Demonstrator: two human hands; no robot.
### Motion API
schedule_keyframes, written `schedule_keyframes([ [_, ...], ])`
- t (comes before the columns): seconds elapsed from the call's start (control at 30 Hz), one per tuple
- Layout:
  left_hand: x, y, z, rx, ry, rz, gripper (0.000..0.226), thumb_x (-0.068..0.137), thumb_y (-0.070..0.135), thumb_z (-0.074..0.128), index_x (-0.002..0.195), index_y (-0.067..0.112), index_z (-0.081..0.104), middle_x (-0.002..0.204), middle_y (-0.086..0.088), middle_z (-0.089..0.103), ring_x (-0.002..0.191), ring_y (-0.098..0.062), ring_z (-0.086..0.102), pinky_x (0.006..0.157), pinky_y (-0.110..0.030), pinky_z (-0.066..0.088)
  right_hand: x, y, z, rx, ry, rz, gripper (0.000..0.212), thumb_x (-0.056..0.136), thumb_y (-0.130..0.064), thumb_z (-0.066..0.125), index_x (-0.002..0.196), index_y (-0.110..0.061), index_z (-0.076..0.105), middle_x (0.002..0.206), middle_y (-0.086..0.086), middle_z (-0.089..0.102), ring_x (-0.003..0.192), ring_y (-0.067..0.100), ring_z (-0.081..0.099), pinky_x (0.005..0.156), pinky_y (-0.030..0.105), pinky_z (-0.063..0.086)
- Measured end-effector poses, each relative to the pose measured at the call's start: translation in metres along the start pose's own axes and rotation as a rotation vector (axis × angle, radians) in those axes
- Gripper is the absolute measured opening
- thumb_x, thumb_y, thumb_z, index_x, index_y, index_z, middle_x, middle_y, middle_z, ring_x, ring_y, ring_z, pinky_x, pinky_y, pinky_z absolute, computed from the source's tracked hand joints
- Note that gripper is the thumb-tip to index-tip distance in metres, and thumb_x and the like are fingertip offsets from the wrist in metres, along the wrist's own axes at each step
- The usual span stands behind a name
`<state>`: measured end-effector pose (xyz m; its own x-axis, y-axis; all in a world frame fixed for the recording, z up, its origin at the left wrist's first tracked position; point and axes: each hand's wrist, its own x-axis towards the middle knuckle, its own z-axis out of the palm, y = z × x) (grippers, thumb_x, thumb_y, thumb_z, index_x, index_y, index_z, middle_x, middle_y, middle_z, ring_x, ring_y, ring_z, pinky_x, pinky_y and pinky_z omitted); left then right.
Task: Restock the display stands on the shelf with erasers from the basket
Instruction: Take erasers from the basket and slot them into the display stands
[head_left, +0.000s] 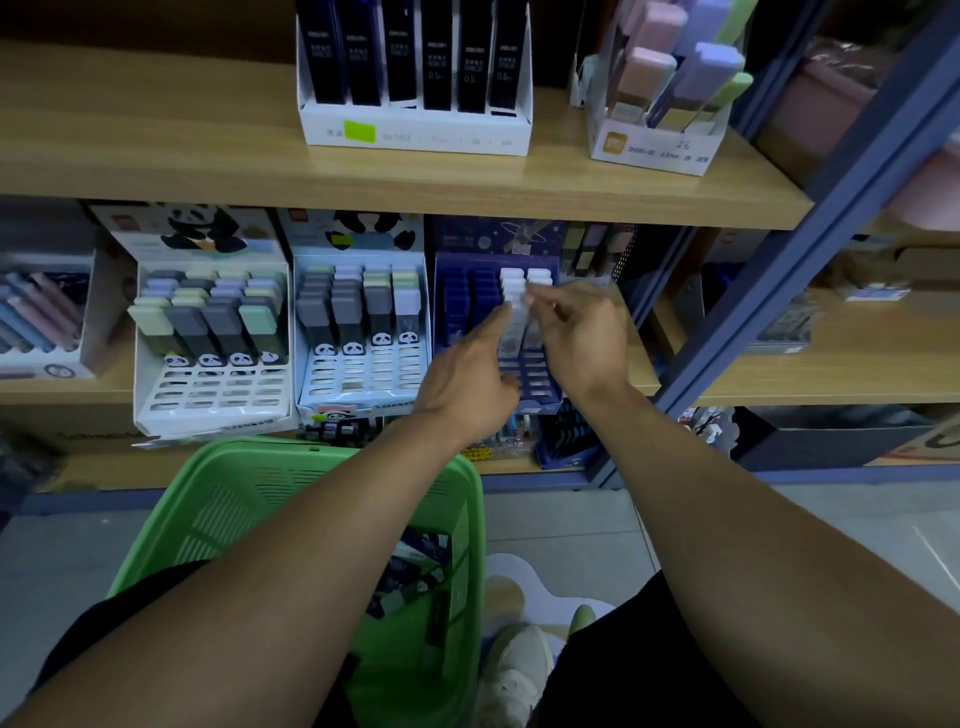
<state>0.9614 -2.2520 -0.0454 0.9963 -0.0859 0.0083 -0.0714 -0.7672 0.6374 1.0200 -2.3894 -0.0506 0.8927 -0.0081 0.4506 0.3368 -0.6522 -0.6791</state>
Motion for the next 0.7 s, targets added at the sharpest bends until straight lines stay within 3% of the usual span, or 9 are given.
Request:
schedule_keyframes([
  [0.1,-0.014,-0.003,-0.002,0.060,-0.013,0.091,0.082,0.096,0.018,0.060,0.160,0.023,0.010,0.167,0.004,0.013,0.132,-0.026,0.051,0.111,-0.033,0.038,0.007,-0.018,-0.008,0.108,0.240,-0.028,0.023,0.097,-0.023,0.064,0.114,-0.013,0.075,0.089,-0.006,0.064,0.077,-0.007,0.057,0.074,0.005,0.043],
  [0.2,-0.029,-0.017,-0.018,0.078,0.009,0.113,0.076,0.098,0.018,0.058,0.160,0.021,0.014,0.166,0.005,0.015,0.151,-0.017,0.022,0.118,-0.025,0.020,0.004,-0.044,-0.004,0.135,0.261,-0.116,0.023,0.096,-0.022,0.064,0.113,-0.011,0.076,0.085,-0.004,0.063,0.074,-0.003,0.056,0.071,0.006,0.042],
  [0.33,-0.059,-0.055,-0.034,0.022,0.172,0.106,0.070,0.095,0.006,0.054,0.157,0.023,0.027,0.165,0.007,0.022,0.146,-0.016,0.032,0.114,-0.027,0.031,-0.018,-0.087,0.032,0.205,0.127,-0.330,0.020,0.097,-0.020,0.064,0.111,-0.011,0.076,0.090,0.002,0.065,0.077,0.005,0.059,0.072,0.019,0.051],
  [0.43,-0.088,-0.098,-0.036,0.063,0.293,0.081,0.060,0.089,0.000,0.054,0.145,0.015,0.043,0.150,-0.002,0.045,0.128,-0.024,0.051,0.103,-0.036,0.045,-0.051,-0.106,0.072,0.254,-0.006,-0.462,0.019,0.097,-0.020,0.063,0.109,-0.011,0.075,0.093,0.003,0.066,0.076,0.012,0.063,0.067,0.035,0.055],
  [0.5,-0.107,-0.126,-0.035,0.201,0.212,0.059,0.052,0.083,0.002,0.062,0.133,0.005,0.051,0.132,-0.012,0.054,0.121,-0.032,0.053,0.100,-0.041,0.047,-0.080,-0.104,0.100,0.211,-0.142,-0.544,0.017,0.096,-0.019,0.064,0.108,-0.014,0.075,0.094,0.000,0.067,0.074,0.012,0.064,0.062,0.036,0.056],
  [0.57,-0.126,-0.149,-0.030,0.379,0.096,0.087,0.053,0.078,0.005,0.066,0.129,-0.005,0.055,0.128,-0.024,0.056,0.123,-0.040,0.050,0.109,-0.046,0.041,-0.108,-0.098,0.127,0.145,-0.261,-0.638,0.017,0.095,-0.019,0.064,0.107,-0.016,0.076,0.095,-0.002,0.068,0.078,0.015,0.065,0.061,0.036,0.057],
  [0.63,-0.140,-0.166,-0.023,0.462,0.090,0.109,0.049,0.075,0.003,0.066,0.122,-0.011,0.059,0.122,-0.030,0.059,0.122,-0.043,0.051,0.112,-0.048,0.038,-0.127,-0.095,0.148,0.127,-0.310,-0.679,0.018,0.096,-0.020,0.062,0.107,-0.016,0.075,0.097,-0.001,0.067,0.083,0.017,0.065,0.060,0.038,0.057],
  [0.7,-0.146,-0.177,-0.023,0.469,0.151,0.165,0.040,0.073,-0.004,0.066,0.112,-0.012,0.064,0.111,-0.030,0.063,0.112,-0.043,0.056,0.104,-0.046,0.043,-0.133,-0.095,0.159,0.135,-0.286,-0.694,0.019,0.097,-0.022,0.059,0.105,-0.015,0.075,0.097,-0.001,0.066,0.082,0.017,0.065,0.057,0.038,0.056],
])
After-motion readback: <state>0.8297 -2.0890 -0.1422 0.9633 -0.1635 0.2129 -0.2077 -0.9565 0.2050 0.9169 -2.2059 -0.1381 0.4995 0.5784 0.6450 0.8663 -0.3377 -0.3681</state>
